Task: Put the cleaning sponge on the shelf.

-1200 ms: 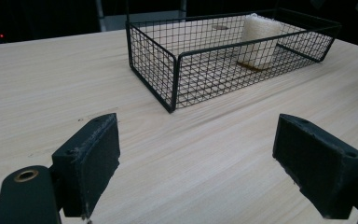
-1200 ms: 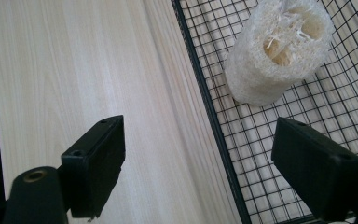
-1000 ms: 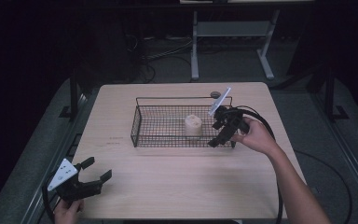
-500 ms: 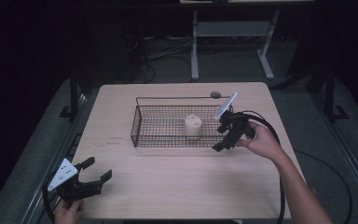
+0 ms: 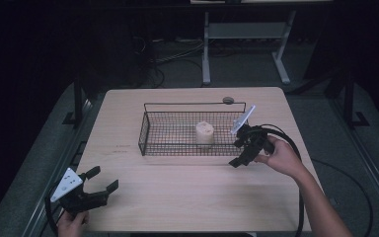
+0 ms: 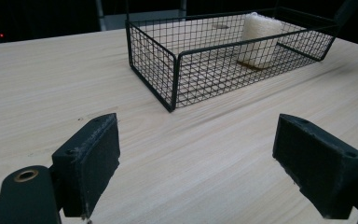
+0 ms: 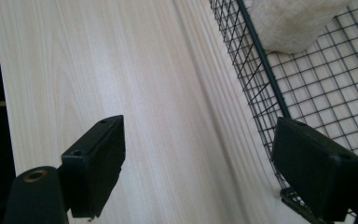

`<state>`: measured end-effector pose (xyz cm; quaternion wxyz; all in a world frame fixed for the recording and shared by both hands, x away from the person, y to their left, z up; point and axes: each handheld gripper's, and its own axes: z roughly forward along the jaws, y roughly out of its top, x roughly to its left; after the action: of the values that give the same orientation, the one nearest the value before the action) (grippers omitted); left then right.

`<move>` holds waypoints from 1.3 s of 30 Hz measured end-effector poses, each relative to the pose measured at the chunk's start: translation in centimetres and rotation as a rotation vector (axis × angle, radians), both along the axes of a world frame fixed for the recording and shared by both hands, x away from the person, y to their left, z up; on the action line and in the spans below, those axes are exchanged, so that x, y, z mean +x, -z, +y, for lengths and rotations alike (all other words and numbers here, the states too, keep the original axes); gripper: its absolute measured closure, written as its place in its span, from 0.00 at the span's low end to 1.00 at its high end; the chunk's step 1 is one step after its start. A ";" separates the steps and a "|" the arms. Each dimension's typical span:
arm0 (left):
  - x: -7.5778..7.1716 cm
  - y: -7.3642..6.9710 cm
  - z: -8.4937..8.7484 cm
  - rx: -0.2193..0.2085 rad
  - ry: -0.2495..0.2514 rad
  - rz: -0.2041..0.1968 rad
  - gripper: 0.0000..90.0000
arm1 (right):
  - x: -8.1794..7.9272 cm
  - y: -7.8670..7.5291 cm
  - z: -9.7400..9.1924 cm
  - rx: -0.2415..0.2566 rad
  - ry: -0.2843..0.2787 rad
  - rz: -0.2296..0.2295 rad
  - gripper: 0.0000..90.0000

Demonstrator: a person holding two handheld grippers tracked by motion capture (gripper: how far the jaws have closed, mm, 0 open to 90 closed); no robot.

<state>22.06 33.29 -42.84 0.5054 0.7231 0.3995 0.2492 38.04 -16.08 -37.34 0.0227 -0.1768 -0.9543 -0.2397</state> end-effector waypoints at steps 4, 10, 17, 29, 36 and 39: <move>0.0 0.0 0.0 0.002 0.002 -0.001 0.15 | -0.4 0.1 -0.1 0.012 -0.002 -0.009 0.19; 0.0 0.0 0.0 0.000 0.000 0.000 0.15 | -0.9 0.7 -0.4 0.007 -0.001 0.004 0.19; 0.0 0.0 0.0 0.003 0.002 0.000 0.15 | -1.6 0.7 -0.4 0.016 -0.008 -0.005 0.19; 0.0 0.0 -0.2 0.004 0.005 0.001 0.15 | -2.6 1.4 -1.0 0.023 0.000 -0.003 0.19; 0.0 0.0 -0.1 0.005 0.004 0.001 0.15 | -3.3 2.1 -1.7 0.029 0.009 -0.004 0.18; -0.1 0.0 -0.2 0.006 0.005 0.001 0.16 | -3.6 2.4 -2.0 0.032 0.016 0.000 0.18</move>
<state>22.00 33.13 -42.85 0.5036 0.7259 0.3970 0.2488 34.39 -18.04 -39.74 0.0238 -0.1840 -0.9489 -0.2553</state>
